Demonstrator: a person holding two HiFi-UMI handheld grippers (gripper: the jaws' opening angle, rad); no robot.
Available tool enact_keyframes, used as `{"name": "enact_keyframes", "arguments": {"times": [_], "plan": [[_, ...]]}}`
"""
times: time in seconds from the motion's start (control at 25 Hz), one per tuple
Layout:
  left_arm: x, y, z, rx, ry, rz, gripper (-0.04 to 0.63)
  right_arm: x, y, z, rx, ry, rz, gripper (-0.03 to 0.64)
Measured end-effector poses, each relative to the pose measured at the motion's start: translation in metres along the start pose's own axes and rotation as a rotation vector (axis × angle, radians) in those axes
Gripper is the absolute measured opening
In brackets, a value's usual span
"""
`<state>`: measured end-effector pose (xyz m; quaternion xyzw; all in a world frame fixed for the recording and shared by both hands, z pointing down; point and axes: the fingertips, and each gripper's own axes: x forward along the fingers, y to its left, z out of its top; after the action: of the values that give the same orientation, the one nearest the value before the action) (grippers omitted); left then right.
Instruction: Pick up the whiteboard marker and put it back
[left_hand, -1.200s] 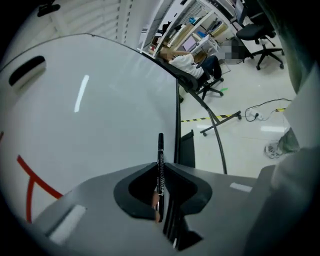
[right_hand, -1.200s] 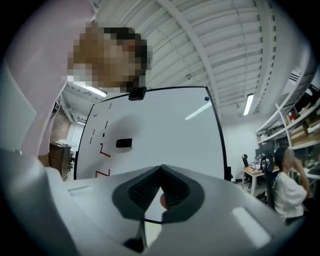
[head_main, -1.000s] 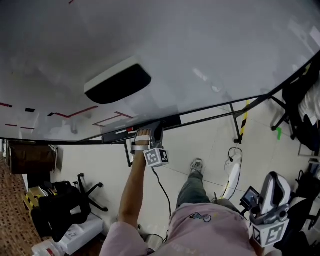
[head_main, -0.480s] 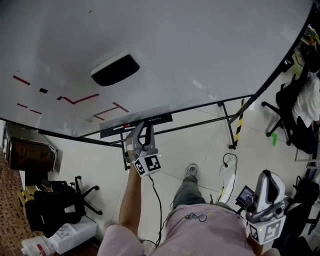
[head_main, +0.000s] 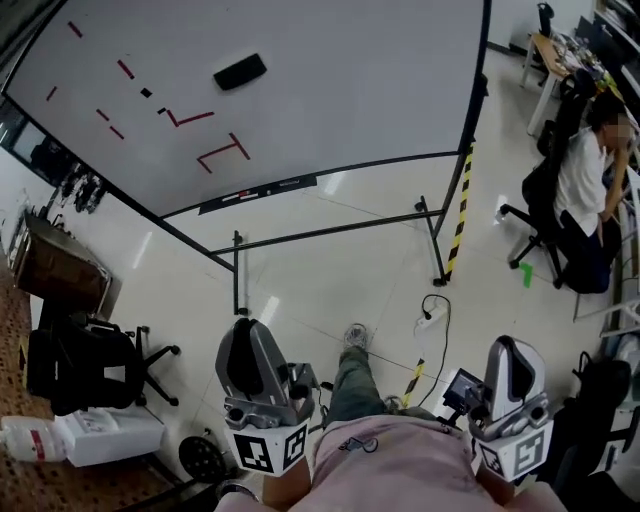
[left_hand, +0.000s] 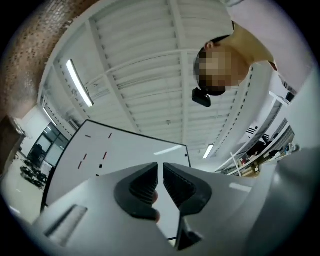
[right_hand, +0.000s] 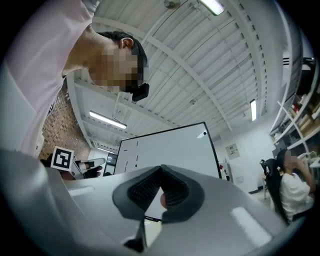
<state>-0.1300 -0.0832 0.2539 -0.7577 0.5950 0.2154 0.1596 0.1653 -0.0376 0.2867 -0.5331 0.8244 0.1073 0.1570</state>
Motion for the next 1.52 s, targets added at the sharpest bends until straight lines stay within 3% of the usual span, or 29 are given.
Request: {"name": "enact_keyframes", "arguments": {"times": [0.16, 0.2, 0.28, 0.52, 0.76, 1.16, 1.36, 1.52], "plan": [[-0.061, -0.031, 0.075, -0.038, -0.046, -0.009, 0.038, -0.039, 0.032, 0.049, 0.019, -0.063, 0.058, 0.003], [-0.074, -0.037, 0.085, -0.037, -0.048, -0.009, 0.002, -0.045, 0.040, 0.057, 0.020, -0.079, 0.075, 0.003], [-0.093, -0.044, 0.097, -0.036, -0.050, -0.016, 0.002, -0.050, 0.053, 0.065, 0.020, -0.099, 0.095, 0.003], [-0.120, -0.038, 0.119, -0.055, -0.057, -0.002, 0.002, -0.051, 0.090, 0.083, -0.020, -0.124, 0.158, 0.003], [-0.136, -0.035, 0.126, -0.056, -0.060, 0.027, 0.002, -0.058, 0.098, 0.086, -0.010, -0.123, 0.153, 0.003], [-0.150, -0.044, 0.136, -0.029, -0.059, 0.039, 0.002, -0.072, 0.088, 0.093, 0.010, -0.141, 0.120, 0.003], [-0.154, -0.051, 0.147, 0.053, -0.051, 0.047, 0.002, -0.078, 0.091, 0.095, 0.009, -0.130, 0.154, 0.003], [-0.157, -0.057, 0.153, 0.029, -0.055, 0.028, 0.002, -0.086, 0.085, 0.100, 0.011, -0.133, 0.132, 0.003]]}}
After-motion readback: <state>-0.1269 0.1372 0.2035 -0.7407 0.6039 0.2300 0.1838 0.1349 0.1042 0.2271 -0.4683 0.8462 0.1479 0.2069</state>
